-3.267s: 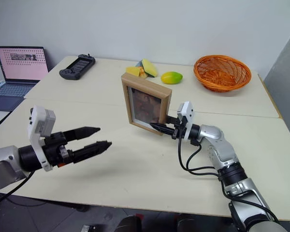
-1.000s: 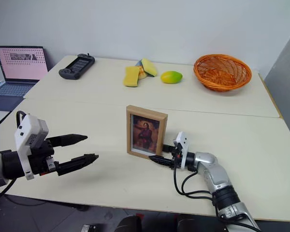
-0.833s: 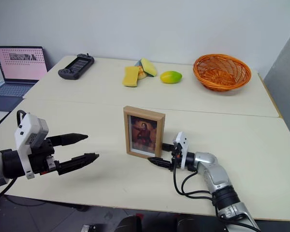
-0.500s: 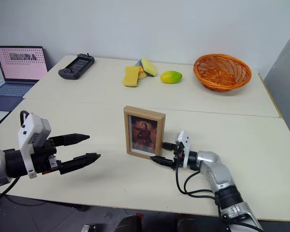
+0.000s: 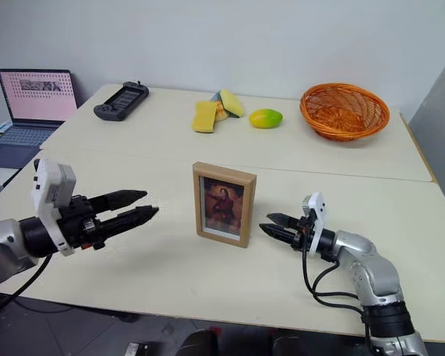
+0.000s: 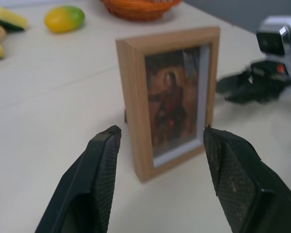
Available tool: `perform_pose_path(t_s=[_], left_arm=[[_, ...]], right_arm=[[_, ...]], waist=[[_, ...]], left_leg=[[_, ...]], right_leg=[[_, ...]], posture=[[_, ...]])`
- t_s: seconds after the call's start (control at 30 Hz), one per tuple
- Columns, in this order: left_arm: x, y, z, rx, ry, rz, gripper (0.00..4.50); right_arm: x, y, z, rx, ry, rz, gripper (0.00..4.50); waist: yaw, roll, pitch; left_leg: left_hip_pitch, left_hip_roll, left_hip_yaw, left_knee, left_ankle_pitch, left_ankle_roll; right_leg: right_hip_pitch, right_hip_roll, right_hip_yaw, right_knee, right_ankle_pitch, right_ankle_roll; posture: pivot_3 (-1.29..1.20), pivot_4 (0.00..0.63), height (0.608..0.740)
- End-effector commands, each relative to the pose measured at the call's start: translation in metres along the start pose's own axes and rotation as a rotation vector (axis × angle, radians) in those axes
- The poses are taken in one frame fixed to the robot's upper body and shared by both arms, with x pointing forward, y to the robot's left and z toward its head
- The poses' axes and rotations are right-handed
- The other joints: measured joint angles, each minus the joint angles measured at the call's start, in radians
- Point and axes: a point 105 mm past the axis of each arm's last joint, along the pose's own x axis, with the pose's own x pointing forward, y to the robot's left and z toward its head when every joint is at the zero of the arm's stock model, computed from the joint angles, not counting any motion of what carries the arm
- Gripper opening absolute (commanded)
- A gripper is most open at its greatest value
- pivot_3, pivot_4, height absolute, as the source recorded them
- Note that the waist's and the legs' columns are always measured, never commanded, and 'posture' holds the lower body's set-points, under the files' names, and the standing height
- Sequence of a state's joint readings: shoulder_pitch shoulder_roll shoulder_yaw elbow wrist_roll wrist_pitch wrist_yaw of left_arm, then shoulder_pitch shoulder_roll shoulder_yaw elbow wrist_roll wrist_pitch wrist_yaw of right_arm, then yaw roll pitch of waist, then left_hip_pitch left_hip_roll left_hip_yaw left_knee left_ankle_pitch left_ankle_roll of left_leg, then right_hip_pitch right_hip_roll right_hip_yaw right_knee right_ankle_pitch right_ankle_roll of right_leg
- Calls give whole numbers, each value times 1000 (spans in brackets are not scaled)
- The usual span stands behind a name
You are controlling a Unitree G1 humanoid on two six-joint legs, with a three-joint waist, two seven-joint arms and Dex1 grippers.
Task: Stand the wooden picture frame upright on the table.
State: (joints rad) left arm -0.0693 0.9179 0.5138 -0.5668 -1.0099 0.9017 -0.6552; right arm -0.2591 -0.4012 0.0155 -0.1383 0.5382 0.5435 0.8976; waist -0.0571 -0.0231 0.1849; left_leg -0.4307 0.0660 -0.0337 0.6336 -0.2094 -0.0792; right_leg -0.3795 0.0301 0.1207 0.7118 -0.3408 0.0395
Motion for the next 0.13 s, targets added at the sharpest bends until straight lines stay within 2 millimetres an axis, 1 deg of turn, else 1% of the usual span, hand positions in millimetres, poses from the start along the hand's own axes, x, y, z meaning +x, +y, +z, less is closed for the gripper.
perform_pose_path(t_s=[0.03, 0.13], left_arm=[[3, -1, 10, 35, -50, -3, 2915], [5, -1, 7, 34, -25, -11, 2915]], right_arm=[[-6, 2, 16, 1, -55, -30, 2109], [-8, 2, 19, 20, -65, -48, 2109]], waist=[[-1, 0, 0], [-2, 0, 0]], left_leg=[[0, 0, 0, 0, 0, 0], [0, 0, 1, 0, 0, 0]], right_leg=[[0, 0, 0, 0, 0, 0], [0, 0, 0, 0, 0, 0]], posture=[[0, 150, 740], [0, 150, 740]])
